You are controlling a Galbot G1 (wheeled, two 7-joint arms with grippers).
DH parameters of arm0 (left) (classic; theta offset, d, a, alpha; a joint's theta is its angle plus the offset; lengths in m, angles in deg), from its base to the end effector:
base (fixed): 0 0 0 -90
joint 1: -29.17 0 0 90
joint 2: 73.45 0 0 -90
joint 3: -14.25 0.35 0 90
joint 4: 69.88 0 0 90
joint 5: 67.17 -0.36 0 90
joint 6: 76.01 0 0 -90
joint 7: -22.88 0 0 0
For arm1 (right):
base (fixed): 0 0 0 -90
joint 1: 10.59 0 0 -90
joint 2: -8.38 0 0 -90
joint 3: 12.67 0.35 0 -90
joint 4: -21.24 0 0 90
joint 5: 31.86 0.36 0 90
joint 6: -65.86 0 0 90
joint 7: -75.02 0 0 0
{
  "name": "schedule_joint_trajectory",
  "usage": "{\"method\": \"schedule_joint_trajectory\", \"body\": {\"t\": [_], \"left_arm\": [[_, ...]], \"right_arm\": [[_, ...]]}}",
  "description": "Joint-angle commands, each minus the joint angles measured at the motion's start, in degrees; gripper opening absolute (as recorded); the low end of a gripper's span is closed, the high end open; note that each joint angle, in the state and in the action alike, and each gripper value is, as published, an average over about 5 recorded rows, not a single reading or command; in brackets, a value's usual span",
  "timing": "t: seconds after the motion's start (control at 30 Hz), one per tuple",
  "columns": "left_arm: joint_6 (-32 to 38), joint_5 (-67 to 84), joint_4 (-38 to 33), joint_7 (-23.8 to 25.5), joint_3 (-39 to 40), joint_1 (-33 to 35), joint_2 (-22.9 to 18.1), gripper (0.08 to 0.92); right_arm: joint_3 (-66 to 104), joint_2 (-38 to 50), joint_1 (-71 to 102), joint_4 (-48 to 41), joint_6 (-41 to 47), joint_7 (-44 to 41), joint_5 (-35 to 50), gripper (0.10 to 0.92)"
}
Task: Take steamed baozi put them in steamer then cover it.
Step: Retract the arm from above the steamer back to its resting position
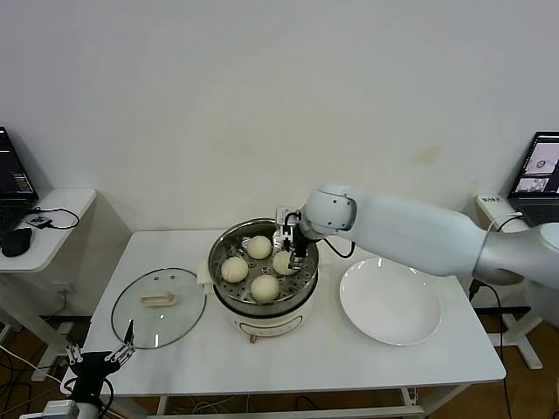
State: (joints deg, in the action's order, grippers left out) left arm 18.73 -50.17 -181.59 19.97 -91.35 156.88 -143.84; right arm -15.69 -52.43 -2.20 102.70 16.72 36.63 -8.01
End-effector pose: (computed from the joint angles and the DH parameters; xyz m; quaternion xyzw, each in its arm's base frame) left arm 0.1484 0.1575 -0.3348 0.0713 -0.9929 -0.0707 0.0641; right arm 0.5172 0.1136 -0.0952 0.4654 -0.6520 0.5205 0.2956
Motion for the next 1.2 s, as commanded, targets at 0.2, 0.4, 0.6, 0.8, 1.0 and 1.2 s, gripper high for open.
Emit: {"method": "schedule_joint_trajectory", "body": {"t": [0.2,0.4,0.6,0.8,1.0,1.2], "left_arm": [[0.59,-0.35,0.74,-0.02,0.53,-0.52,-0.05,0.823],[1.05,-1.08,1.55,-0.3,0.99,-1.13,-0.02,0.823],[1.04,-5.32,2.8,-0.97,1.95,-2.63,0.86,0.823],[1.43,-22.78,7.28,-4.2,3.38,-7.14,3.33,0.823],[7.46,-61.96,19.09,-12.54,3.91,-14.1,6.04,0.823],[10.06,-79.77,23.36,-14.53,5.99,-15.71,9.01,0.823]], "right_arm": [[21.57,25.99,18.91,22.69,-15.22,26.96,11.22,0.823],[56.82,31.28,56.18,26.25,-28.25,34.88,6.24,0.823],[87.38,19.43,86.33,26.67,-42.48,33.96,-2.21,0.823],[101.63,5.03,100.36,27.65,-50.99,30.43,-7.82,0.823],[109.64,-5.19,108.65,28.74,-56.16,29.32,-8.56,0.823],[113.5,-9.4,114.44,31.13,-57.78,29.46,-8.08,0.822]]}}
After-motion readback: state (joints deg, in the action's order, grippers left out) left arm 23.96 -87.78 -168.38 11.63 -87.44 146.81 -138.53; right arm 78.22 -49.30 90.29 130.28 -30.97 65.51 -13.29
